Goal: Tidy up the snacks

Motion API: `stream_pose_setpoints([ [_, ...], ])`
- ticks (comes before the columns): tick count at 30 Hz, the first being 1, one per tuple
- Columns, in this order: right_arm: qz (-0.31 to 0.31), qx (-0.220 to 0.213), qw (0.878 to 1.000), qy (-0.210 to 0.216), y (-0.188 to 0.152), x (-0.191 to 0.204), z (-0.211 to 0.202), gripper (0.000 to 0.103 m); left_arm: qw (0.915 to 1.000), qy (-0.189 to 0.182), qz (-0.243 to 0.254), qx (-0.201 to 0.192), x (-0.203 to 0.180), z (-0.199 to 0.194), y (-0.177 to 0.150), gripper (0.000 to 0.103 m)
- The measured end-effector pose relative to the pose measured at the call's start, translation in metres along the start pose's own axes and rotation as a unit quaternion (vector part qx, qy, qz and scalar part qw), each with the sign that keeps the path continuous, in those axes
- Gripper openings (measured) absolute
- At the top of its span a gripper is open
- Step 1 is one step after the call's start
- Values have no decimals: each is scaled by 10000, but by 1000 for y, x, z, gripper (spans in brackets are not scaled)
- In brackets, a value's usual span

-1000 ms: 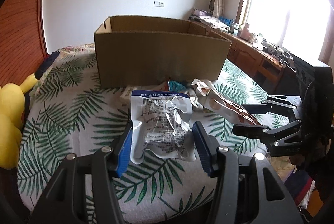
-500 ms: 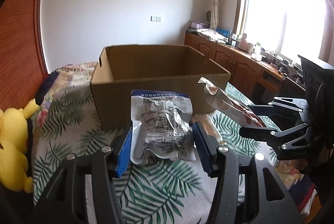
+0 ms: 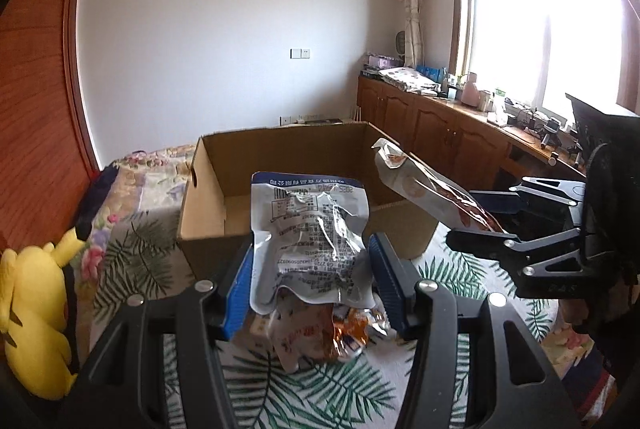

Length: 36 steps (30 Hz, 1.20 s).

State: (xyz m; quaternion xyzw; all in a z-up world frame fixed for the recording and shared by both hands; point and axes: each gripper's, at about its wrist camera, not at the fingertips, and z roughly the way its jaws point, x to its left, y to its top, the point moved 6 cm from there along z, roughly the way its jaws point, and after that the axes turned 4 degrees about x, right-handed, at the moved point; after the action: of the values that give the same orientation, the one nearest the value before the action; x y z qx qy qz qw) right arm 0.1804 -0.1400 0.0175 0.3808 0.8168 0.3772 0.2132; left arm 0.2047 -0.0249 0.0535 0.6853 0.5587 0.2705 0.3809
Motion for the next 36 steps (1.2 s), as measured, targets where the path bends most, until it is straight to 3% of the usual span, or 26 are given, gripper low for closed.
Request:
stream_pose_setpoints([
  [8,58,81,9997,-239,23,-21,19,56,9997,156,198,-6,3,13,20,54],
  [22,95,551,9951,-819,36,-51,69,57,9986,361,149,358,20,52,30,54],
  [36,147,800,9925,-911,42,-62,90,59,9973,425,39,600,29,80,33,54],
])
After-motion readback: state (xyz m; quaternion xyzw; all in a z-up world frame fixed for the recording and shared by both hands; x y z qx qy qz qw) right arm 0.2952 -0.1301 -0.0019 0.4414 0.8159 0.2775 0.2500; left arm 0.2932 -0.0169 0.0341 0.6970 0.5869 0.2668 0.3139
